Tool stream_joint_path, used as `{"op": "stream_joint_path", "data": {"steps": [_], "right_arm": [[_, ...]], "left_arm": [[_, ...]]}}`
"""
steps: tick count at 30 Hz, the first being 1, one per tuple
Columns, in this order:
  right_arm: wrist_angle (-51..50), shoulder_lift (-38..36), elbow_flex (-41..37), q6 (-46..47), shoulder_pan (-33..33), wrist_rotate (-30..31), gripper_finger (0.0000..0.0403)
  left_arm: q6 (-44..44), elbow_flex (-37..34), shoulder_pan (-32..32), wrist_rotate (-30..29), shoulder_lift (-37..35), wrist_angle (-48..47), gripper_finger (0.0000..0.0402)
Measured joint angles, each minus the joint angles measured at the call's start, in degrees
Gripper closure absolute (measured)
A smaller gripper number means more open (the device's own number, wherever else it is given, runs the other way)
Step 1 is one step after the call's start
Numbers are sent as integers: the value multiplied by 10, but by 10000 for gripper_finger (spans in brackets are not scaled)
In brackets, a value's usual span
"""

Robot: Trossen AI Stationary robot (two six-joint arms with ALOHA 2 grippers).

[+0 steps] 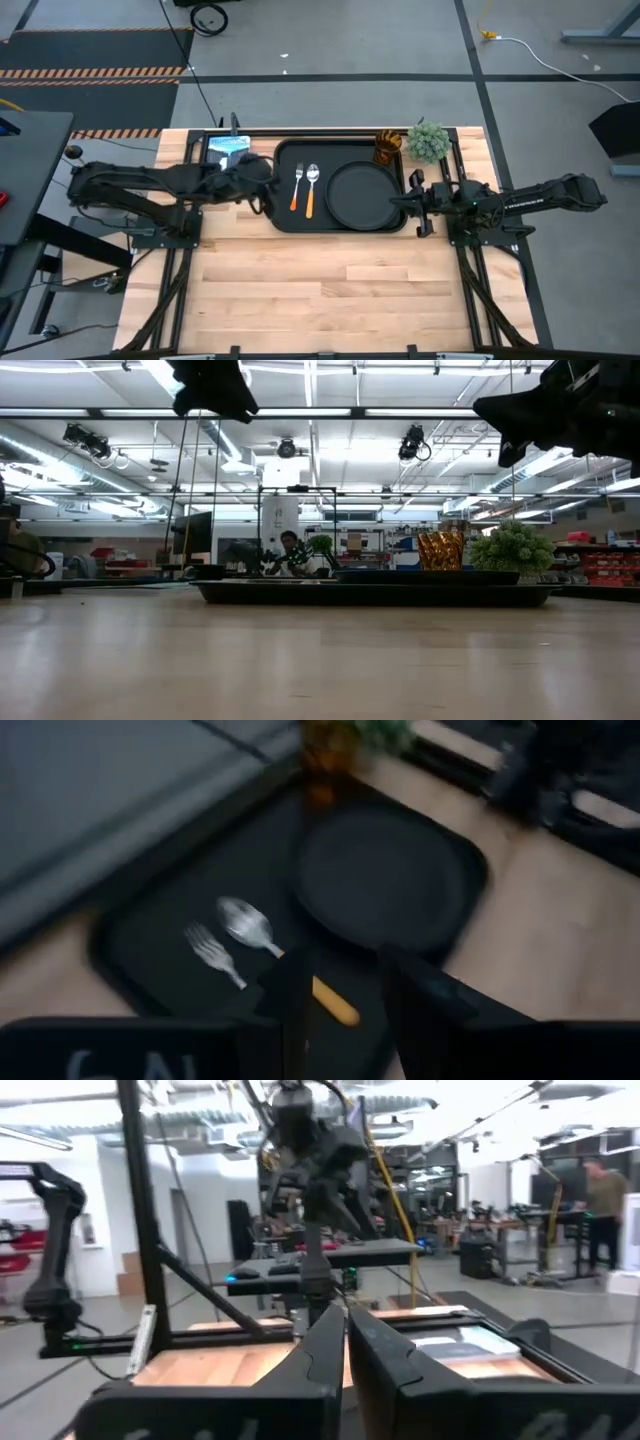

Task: Pick and place plate/cup/fork/spoon on tray
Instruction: Return to Home Position

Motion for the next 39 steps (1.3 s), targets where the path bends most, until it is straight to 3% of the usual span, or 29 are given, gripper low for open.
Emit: {"op": "stream_joint_path", "data": {"steps": [5, 14, 19, 27, 34, 39], "right_arm": [[-4, 5, 0, 1, 0, 14, 378], [-6, 11, 0, 1, 0, 14, 379], [-5, 12, 0, 1, 0, 14, 379], [-5, 12, 0, 1, 0, 14, 380], [-5, 12, 0, 1, 0, 14, 380], [-5, 11, 0, 1, 0, 14, 380]], "left_arm": [[40, -41, -23, -83, -40, 24, 276], [147, -213, -37, -74, -43, 222, 276], [214, -272, -36, -81, -84, 250, 276], [335, -344, -37, -65, -231, 259, 276], [340, -461, -38, 50, -392, 374, 276], [334, -513, -36, 63, -505, 405, 276]]}}
